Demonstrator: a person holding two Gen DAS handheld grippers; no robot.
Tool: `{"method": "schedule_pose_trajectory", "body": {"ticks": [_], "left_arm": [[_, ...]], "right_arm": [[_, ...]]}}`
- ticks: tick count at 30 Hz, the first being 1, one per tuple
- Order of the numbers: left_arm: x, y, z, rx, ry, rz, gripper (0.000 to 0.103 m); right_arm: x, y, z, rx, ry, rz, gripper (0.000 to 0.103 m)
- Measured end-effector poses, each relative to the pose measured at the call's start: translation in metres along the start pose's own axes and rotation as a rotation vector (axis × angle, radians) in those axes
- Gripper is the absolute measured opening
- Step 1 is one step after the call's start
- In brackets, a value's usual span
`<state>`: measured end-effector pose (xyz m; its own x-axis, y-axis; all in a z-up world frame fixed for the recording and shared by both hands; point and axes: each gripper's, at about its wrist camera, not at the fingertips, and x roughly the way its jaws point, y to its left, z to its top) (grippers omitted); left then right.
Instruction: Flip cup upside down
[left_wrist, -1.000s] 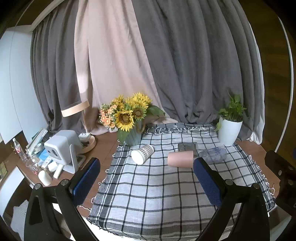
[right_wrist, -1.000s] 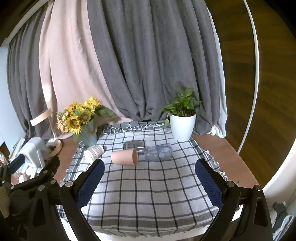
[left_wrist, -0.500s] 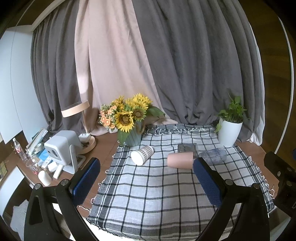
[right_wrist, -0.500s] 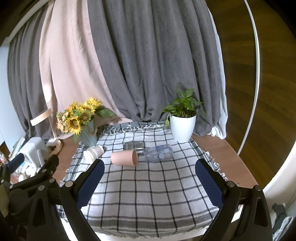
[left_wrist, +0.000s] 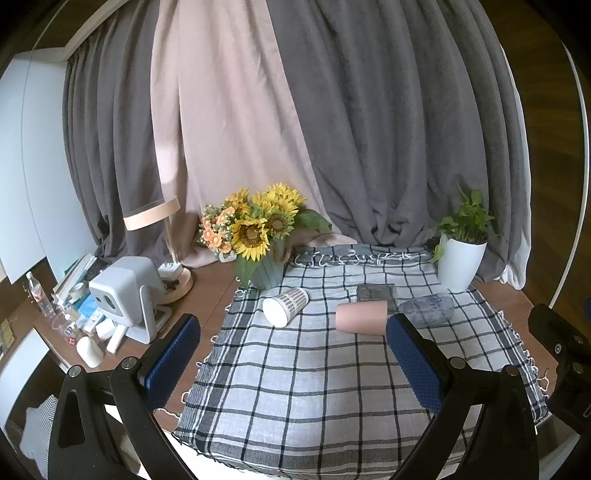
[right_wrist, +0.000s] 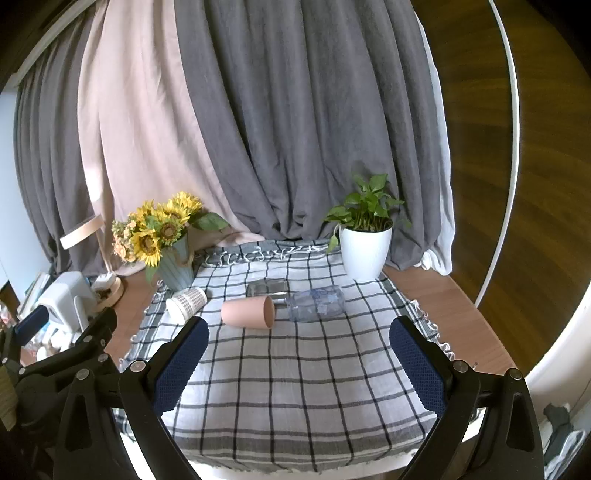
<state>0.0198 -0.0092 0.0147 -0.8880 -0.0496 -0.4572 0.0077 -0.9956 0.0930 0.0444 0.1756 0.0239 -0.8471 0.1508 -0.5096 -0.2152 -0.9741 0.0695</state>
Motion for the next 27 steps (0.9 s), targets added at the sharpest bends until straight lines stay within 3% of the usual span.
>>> {"method": "schedule_pose_trajectory", "body": {"ticks": [27], "left_arm": [[0.013,-0.006,0.003,0.006,0.016,-0.002,0.102]], "right_arm": [[0.010,0.000,0.003,-0.002,0.011,-0.008,0.099]]}}
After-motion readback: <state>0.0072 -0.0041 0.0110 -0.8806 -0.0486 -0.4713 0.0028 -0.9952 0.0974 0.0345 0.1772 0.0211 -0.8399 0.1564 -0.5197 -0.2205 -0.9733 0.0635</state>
